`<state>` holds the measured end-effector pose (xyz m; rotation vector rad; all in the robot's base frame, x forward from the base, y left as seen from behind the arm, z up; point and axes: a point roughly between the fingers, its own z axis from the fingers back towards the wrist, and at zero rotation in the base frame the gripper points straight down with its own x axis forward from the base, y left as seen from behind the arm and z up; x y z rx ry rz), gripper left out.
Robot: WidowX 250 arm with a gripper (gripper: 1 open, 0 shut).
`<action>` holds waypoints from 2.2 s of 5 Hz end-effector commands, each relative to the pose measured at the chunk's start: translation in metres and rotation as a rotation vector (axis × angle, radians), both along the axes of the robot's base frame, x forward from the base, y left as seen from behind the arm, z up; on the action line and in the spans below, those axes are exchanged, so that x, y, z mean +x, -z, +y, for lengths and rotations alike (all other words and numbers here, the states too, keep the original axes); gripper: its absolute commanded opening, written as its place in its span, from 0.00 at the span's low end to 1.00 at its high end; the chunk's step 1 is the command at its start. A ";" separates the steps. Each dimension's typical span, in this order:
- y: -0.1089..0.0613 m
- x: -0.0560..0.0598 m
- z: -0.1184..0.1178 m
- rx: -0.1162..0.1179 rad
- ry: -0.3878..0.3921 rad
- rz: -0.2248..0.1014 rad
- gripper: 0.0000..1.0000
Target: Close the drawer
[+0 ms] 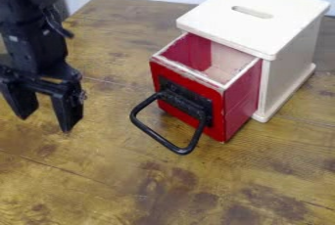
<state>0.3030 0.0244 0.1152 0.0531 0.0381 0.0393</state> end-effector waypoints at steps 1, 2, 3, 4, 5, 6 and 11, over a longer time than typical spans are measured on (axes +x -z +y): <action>-0.009 -0.001 0.008 0.006 -0.041 -0.030 1.00; -0.018 -0.001 0.005 0.005 -0.006 -0.024 1.00; 0.005 0.002 0.000 0.003 -0.012 0.004 1.00; 0.005 0.017 -0.017 -0.004 0.020 -0.002 1.00; 0.002 0.036 -0.043 -0.010 0.061 -0.020 1.00; 0.006 0.054 -0.070 -0.012 0.093 -0.023 1.00; 0.051 0.102 -0.102 -0.042 0.095 -0.032 1.00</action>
